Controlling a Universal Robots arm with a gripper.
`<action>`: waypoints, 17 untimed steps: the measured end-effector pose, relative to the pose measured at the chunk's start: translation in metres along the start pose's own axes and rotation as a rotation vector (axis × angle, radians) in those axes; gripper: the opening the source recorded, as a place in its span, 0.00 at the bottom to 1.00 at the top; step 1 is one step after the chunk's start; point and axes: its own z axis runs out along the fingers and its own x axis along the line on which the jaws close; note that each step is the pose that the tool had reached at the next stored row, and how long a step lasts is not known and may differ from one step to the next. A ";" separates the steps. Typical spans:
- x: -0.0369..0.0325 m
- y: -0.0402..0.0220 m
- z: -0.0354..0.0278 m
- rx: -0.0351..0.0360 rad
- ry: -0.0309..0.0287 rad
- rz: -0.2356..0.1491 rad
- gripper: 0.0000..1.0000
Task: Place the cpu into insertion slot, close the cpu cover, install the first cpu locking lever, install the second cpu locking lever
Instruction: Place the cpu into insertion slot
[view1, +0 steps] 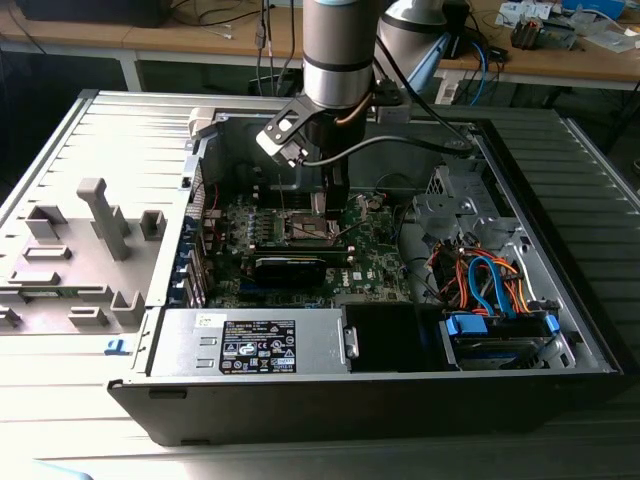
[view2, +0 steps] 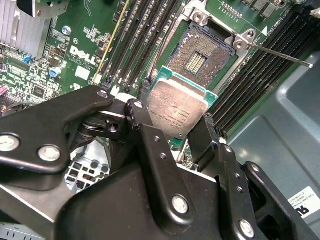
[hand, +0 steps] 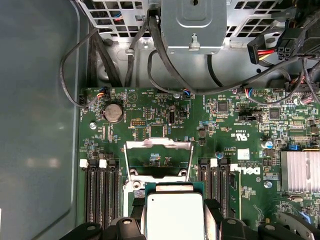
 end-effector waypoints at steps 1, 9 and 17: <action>0.0000 0.0000 0.0001 0.0000 0.0000 0.000 0.55; 0.0000 -0.0009 0.0051 0.0000 0.0000 0.000 0.55; 0.0001 -0.0014 0.0071 0.0000 0.0000 0.000 0.55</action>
